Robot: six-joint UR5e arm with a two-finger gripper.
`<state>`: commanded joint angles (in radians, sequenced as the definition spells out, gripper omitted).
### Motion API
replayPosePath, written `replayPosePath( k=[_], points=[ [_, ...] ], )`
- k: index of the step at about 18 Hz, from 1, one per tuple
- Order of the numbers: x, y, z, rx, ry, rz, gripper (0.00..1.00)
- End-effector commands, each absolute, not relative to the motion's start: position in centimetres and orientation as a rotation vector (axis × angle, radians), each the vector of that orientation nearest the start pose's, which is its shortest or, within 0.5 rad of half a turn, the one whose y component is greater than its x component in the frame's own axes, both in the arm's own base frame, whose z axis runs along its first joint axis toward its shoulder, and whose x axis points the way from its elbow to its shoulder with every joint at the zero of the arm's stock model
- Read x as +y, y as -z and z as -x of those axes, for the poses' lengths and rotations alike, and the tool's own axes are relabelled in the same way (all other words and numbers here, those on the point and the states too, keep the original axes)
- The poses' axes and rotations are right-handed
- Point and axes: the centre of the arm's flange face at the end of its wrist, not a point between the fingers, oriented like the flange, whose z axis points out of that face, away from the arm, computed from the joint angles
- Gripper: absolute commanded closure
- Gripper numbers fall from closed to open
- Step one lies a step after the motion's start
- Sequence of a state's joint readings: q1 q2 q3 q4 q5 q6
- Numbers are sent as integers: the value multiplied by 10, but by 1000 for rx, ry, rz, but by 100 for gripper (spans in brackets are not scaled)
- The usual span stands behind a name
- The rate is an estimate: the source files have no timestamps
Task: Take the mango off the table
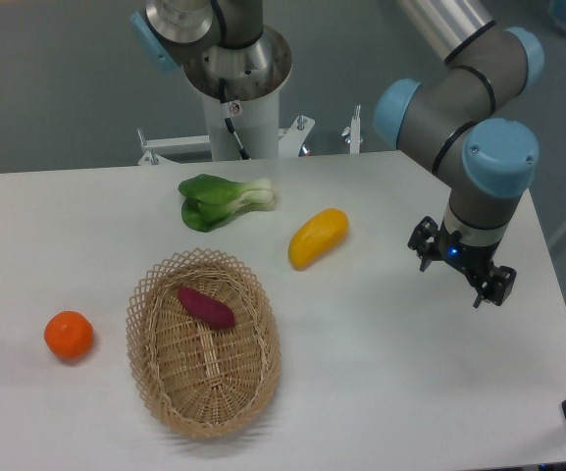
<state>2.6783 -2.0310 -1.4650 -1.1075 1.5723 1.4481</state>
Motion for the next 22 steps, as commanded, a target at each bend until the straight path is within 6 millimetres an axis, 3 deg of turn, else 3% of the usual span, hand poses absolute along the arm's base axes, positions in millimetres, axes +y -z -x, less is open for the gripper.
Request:
replayPosePath(
  k=[11, 16, 22],
  points=[
    [417, -322, 533, 519, -152, 3063, 0],
    [401, -319, 501, 530, -98, 3044, 0],
    [381, -289, 456, 603, 25, 3058, 0]
  ],
)
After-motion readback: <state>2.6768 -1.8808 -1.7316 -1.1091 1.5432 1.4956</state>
